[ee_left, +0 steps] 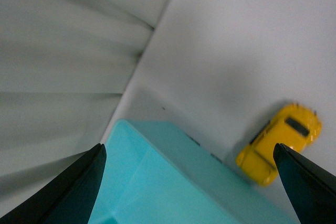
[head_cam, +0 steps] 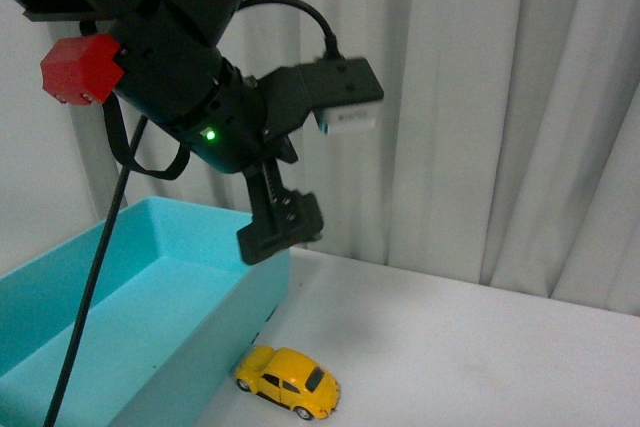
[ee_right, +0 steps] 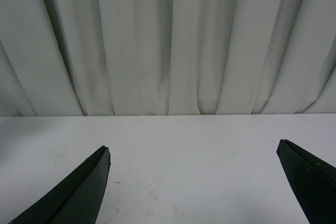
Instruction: Wind up and store yellow beetle toy
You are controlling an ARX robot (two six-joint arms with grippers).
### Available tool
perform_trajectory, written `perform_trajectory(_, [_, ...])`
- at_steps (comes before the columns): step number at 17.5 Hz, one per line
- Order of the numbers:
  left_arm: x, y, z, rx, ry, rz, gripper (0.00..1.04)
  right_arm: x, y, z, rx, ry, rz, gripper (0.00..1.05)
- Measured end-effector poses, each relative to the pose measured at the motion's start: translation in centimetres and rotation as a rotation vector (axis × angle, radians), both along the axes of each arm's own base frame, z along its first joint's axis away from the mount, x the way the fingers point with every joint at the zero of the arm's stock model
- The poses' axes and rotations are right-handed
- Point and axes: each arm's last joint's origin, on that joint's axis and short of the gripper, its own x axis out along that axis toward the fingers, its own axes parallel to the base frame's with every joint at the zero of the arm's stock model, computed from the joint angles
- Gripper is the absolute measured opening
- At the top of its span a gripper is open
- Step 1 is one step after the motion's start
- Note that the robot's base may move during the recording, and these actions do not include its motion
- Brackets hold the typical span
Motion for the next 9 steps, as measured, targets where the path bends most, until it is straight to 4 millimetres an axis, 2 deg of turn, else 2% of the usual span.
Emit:
perform_trajectory(2, [0.3, -0.5, -1.2, 0.234, 0.158, -0.190, 0.98, 0.0, 0.0, 0.0, 0.000, 0.000, 0.000, 0.98])
perform_trajectory(5, [0.2, -2.3, -2.3, 0.396, 0.297, -0.412, 0.98, 0.0, 0.0, 0.0, 0.000, 0.000, 0.000, 0.98])
perform_trajectory(7, [0.5, -3.5, -3.2, 0.453, 0.314, -0.467, 0.98, 0.0, 0.0, 0.0, 0.000, 0.000, 0.000, 0.98])
perform_trajectory(9, [0.8, -3.9, -5.1, 0.477, 0.375, -0.464, 0.98, 0.0, 0.0, 0.0, 0.000, 0.000, 0.000, 0.98])
